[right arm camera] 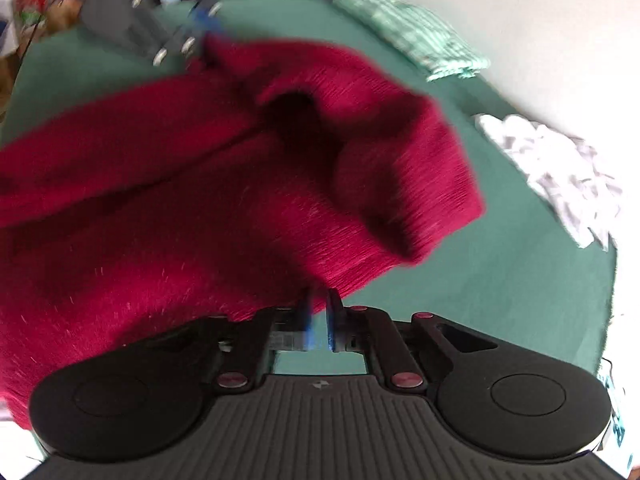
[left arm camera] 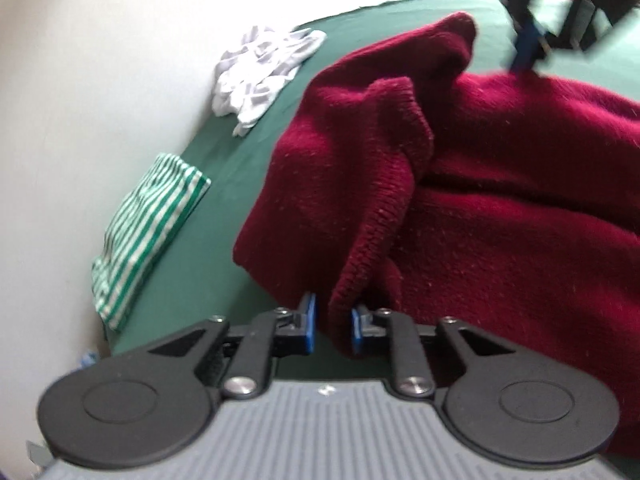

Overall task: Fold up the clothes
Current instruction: 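Lift the held sweater edge and fold it over the body with both grippers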

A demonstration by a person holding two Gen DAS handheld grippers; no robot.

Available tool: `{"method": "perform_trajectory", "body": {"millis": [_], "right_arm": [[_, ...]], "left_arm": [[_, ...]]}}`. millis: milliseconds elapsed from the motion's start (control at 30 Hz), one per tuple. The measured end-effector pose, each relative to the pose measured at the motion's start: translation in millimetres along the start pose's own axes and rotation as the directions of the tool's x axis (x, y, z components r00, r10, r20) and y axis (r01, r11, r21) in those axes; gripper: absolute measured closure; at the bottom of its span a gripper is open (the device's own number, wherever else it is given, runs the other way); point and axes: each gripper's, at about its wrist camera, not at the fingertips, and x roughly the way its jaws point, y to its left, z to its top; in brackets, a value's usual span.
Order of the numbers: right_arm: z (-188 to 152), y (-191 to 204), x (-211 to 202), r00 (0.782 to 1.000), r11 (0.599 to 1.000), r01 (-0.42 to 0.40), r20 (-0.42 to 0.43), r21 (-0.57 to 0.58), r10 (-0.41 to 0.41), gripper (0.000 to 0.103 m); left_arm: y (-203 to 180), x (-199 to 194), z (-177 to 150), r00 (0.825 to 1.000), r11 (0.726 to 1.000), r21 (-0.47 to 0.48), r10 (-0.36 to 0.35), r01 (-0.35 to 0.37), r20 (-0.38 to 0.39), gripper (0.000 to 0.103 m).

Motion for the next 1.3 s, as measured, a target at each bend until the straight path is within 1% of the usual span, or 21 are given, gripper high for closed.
{"method": "perform_trajectory", "body": {"millis": [33, 100, 167, 200, 233, 300, 333, 367, 433, 533, 633, 733, 767, 800, 833, 900, 1000, 1067, 1133, 1200, 1300], "right_arm": [[5.7, -6.4, -11.0, 0.999, 1.0, 0.008, 0.039, 0.029, -0.009, 0.097], [19.4, -14.3, -28.2, 0.992, 0.998, 0.025, 0.12, 0.06, -0.032, 0.088], [31.3, -13.1, -34.3, 0.978, 0.998, 0.035, 0.203, 0.044, -0.043, 0.044], [35.5, -6.5, -28.6, 0.975, 0.999, 0.047, 0.219, 0.001, -0.046, 0.038], [36.4, 3.6, -19.0, 0.976, 0.996, 0.071, 0.211, -0.059, -0.057, 0.039], [35.2, 16.4, 11.3, 0.983, 0.983, 0.116, 0.161, -0.139, -0.093, 0.058], [34.9, 16.5, 26.6, 0.987, 0.983, 0.12, 0.126, -0.14, -0.103, 0.082], [33.4, 12.0, 38.6, 0.992, 0.988, 0.108, 0.079, -0.107, -0.1, 0.088], [30.3, 6.0, 36.7, 0.996, 0.996, 0.072, 0.054, -0.061, -0.069, 0.09], [27.9, 1.6, 10.4, 0.999, 1.0, -0.013, 0.049, -0.024, 0.014, 0.09], [19.3, 6.4, 25.1, 1.0, 1.0, -0.008, 0.002, -0.028, 0.008, 0.089], [20.1, 14.8, 32.5, 1.0, 1.0, -0.007, 0.006, -0.014, 0.007, 0.08], [22.3, 13.8, 27.3, 1.0, 1.0, -0.016, -0.009, -0.006, 0.016, 0.074], [25.7, 10.5, 19.1, 0.999, 0.999, -0.037, -0.012, 0.006, 0.037, 0.072], [27.6, 5.8, 7.1, 0.998, 0.998, -0.056, 0.006, 0.027, 0.056, 0.072], [33.1, -12.3, -17.9, 0.992, 0.988, -0.082, 0.101, 0.131, 0.069, 0.073], [41.9, -42.2, -20.3, 0.975, 0.941, -0.055, 0.219, 0.334, -0.021, 0.074], [48.6, -59.0, -9.8, 0.961, 0.892, -0.029, 0.257, 0.451, -0.099, 0.083], [56.6, -65.5, 19.8, 0.961, 0.856, 0.015, 0.229, 0.517, -0.155, 0.089], [57.8, -68.7, 43.0, 0.965, 0.816, 0.045, 0.187, 0.576, -0.185, 0.09], [36.8, -69.7, 52.3, 0.977, 0.762, 0.104, 0.078, 0.639, -0.199, 0.089]], "left_arm": [[-0.5, -0.4, -1.3, 1.0, 1.0, 0.012, 0.002, -0.002, -0.004, 0.083], [-0.5, 1.4, -3.3, 1.0, 1.0, 0.023, 0.01, -0.01, -0.016, 0.085], [0.5, 5.6, -2.8, 0.999, 0.999, 0.027, 0.023, -0.022, -0.022, 0.089], [1.3, 7.5, -2.1, 0.999, 0.999, 0.028, 0.028, -0.028, -0.023, 0.09], [2.1, 9.5, -1.4, 0.999, 0.999, 0.03, 0.035, -0.034, -0.024, 0.091], [3.7, 12.1, -2.2, 0.999, 0.998, 0.042, 0.045, -0.044, -0.026, 0.092], [5.9, 12.5, -3.6, 0.999, 0.998, 0.037, 0.044, -0.043, -0.03, 0.092], [8.6, 12.5, -5.0, 0.999, 0.999, 0.026, 0.04, -0.039, -0.034, 0.093], [15.3, 7.4, -8.2, 0.999, 1.0, -0.008, 0.027, -0.027, -0.031, 0.094], [19.7, -5.9, -13.8, 1.0, 0.998, -0.059, -0.002, 0.001, -0.01, 0.094], [12.1, -2.1, -17.1, 1.0, 0.998, -0.064, -0.019, 0.018, -0.015, 0.094], [5.1, 2.5, -17.0, 0.999, 0.998, -0.052, -0.026, 0.024, -0.029, 0.093], [7.5, -3.8, -17.3, 0.999, 0.998, -0.057, -0.033, 0.032, -0.016, 0.087], [11.6, -11.6, -17.9, 0.999, 0.997, -0.068, -0.044, 0.044, -0.001, 0.083], [17.2, -20.8, -18.4, 0.998, 0.994, -0.088, -0.062, 0.063, 0.012, 0.082], [33.2, -45.3, -18.7, 0.993, 0.982, -0.152, -0.104, 0.111, 0.051, 0.08], [57.4, -69.6, -8.0, 0.984, 0.961, -0.244, -0.097, 0.131, 0.147, 0.072], [71.8, -59.8, 7.9, 0.976, 0.934, -0.321, -0.095, 0.155, 0.195, 0.073], [78.9, -35.6, 24.7, 0.969, 0.901, -0.391, -0.107, 0.189, 0.221, 0.073], [74.9, -2.3, 36.2, 0.97, 0.87, -0.451, -0.11, 0.201, 0.218, 0.074], [53.9, 39.6, 31.4, 0.983, 0.871, -0.461, -0.112, 0.168, 0.145, 0.082]]}}
